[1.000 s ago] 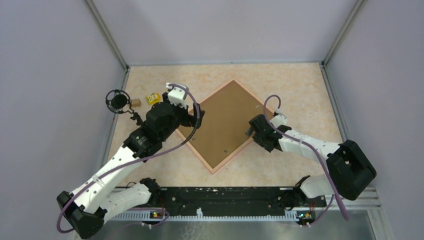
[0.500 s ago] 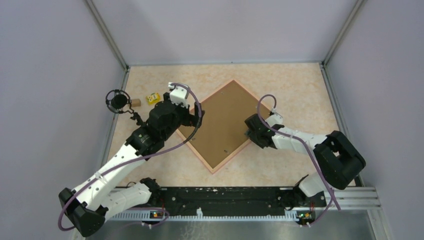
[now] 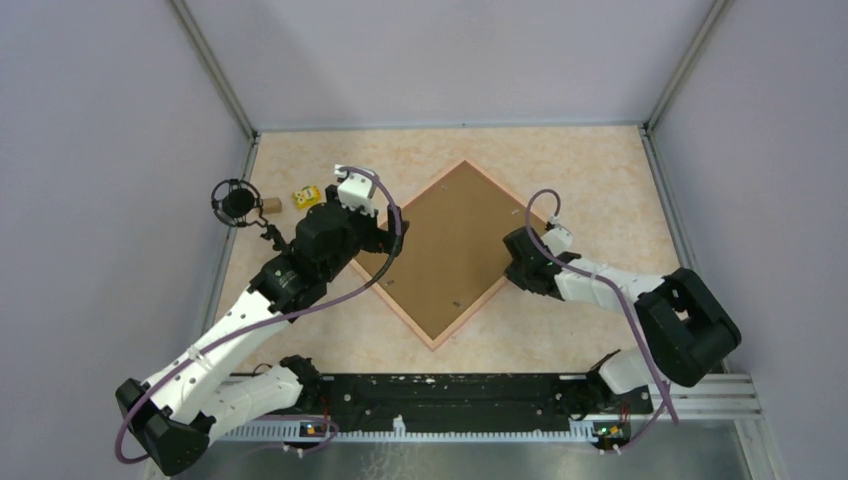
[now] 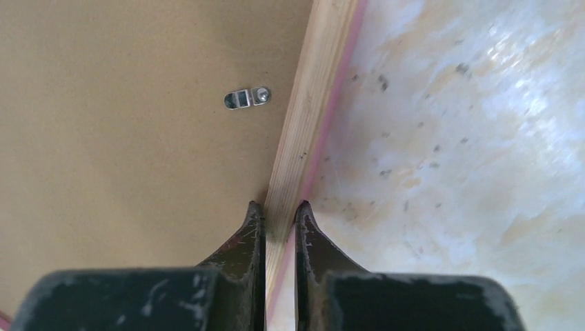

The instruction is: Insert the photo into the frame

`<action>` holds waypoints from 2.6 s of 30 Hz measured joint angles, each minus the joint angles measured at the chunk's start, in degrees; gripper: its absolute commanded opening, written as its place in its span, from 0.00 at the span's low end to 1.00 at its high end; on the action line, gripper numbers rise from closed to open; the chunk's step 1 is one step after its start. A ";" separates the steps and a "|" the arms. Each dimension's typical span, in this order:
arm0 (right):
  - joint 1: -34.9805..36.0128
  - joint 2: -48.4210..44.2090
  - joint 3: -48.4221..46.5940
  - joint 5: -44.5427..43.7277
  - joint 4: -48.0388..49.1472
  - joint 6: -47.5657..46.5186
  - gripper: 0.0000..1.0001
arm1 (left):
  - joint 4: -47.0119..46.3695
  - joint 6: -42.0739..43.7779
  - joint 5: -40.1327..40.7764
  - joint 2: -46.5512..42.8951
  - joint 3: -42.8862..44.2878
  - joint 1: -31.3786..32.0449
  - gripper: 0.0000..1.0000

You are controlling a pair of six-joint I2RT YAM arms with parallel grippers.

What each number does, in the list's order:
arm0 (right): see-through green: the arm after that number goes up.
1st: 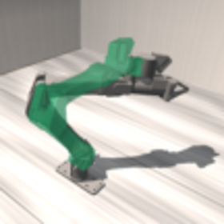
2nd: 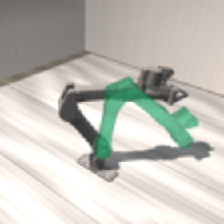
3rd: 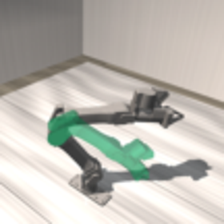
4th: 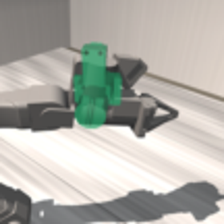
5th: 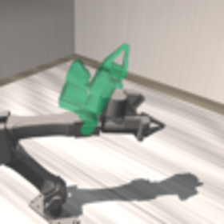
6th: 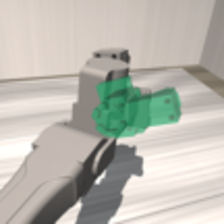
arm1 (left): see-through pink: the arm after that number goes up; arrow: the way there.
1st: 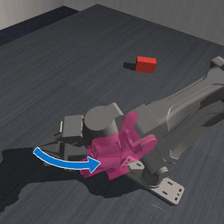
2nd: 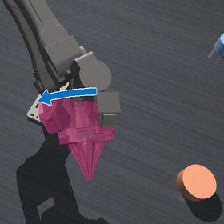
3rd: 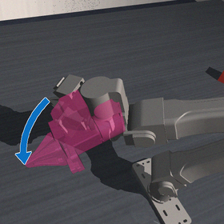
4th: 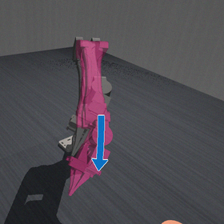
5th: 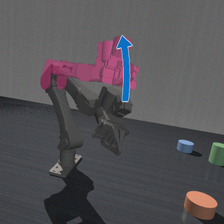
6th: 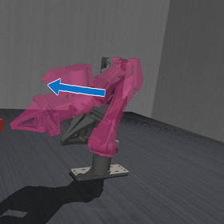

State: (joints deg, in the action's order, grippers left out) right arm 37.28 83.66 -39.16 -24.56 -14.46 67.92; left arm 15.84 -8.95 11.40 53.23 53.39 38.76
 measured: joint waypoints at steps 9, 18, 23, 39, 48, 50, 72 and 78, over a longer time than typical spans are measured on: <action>-14.29 -3.34 0.83 10.95 -0.74 -20.74 0.00 | 0.00 0.00 -0.68 0.33 0.00 0.00 0.99; -19.02 6.25 -12.24 14.08 -6.12 -47.67 0.00 | 0.20 -0.11 -6.69 9.14 0.07 0.00 0.98; -18.95 13.38 -22.88 15.39 -7.67 -53.20 0.44 | 2.23 -0.17 -9.90 17.51 1.25 0.00 0.98; -18.36 -7.04 -12.35 17.75 -11.30 -38.51 0.72 | 12.44 -4.42 -20.24 28.81 3.98 -10.67 0.94; -11.41 -7.96 -3.63 18.62 -15.43 -32.22 0.70 | 13.88 -2.75 -23.47 33.42 2.97 -11.13 0.83; -10.21 -7.50 -3.63 18.36 -15.08 -31.45 0.69 | 14.64 -2.38 -23.56 34.14 2.97 -11.13 0.82; -7.76 -3.28 -3.63 13.38 -16.63 -29.31 0.52 | 15.72 -1.09 -24.04 34.27 2.99 -11.13 0.84; -7.65 -2.86 -3.74 12.59 -16.85 -29.35 0.51 | 15.72 -1.01 -24.28 33.79 2.99 -11.13 0.84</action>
State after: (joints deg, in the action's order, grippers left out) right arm 29.63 80.79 -42.89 -11.97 -31.31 38.57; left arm 31.55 -9.96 -12.88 87.02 56.38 27.64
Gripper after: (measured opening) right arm 0.519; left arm 0.844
